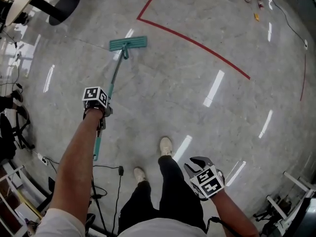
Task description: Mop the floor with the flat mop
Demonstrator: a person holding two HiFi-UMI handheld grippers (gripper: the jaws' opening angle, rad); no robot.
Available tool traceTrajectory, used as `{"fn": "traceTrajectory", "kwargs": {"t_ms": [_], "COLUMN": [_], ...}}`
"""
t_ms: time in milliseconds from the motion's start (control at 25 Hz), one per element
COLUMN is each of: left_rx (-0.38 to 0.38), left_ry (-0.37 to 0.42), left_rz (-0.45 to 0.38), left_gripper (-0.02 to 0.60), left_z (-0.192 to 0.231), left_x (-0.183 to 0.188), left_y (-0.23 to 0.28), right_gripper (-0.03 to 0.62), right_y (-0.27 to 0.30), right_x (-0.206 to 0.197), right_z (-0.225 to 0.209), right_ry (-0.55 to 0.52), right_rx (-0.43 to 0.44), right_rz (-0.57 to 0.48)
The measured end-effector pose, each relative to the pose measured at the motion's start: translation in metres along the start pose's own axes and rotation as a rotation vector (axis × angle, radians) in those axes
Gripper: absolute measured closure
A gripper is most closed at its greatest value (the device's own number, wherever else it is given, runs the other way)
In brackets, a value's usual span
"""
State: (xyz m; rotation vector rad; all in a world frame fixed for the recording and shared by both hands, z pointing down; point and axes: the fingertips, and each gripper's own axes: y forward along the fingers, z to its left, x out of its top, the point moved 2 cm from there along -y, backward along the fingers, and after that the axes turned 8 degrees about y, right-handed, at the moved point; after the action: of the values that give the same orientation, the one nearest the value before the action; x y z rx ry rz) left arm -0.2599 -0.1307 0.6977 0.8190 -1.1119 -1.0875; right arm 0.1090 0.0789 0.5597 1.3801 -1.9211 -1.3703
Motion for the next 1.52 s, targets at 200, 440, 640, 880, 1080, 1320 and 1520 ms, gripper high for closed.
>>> {"fn": "traceTrajectory", "kwargs": {"t_ms": [200, 440, 640, 880, 1080, 1320, 1520], "left_rx": [0.002, -0.026, -0.070, -0.096, -0.104, -0.094, -0.062], "left_ry": [-0.004, -0.018, -0.021, -0.014, 0.038, 0.098, 0.149], "left_rz": [-0.014, -0.057, -0.085, -0.088, -0.088, -0.086, -0.070], "left_gripper": [0.538, 0.540, 0.538, 0.538, 0.538, 0.538, 0.538], "left_z": [-0.004, -0.008, 0.000, 0.014, 0.020, 0.039, 0.062], "left_x": [0.001, -0.017, -0.056, -0.125, -0.179, -0.275, -0.349], "left_y": [0.003, -0.004, -0.010, -0.020, -0.025, -0.023, -0.011], "right_gripper": [0.473, 0.473, 0.473, 0.473, 0.473, 0.473, 0.473], "right_y": [0.000, 0.008, 0.026, 0.030, 0.028, 0.021, 0.015], "right_x": [0.005, 0.021, 0.061, 0.109, 0.105, 0.084, 0.067], "right_z": [0.006, 0.009, 0.015, 0.027, 0.053, 0.103, 0.146], "right_ry": [-0.006, -0.077, -0.192, -0.243, -0.251, -0.259, -0.249], "right_rx": [0.012, -0.001, -0.016, -0.048, -0.079, -0.116, -0.168], "right_rz": [0.000, 0.013, 0.033, -0.027, -0.049, -0.088, -0.141]}}
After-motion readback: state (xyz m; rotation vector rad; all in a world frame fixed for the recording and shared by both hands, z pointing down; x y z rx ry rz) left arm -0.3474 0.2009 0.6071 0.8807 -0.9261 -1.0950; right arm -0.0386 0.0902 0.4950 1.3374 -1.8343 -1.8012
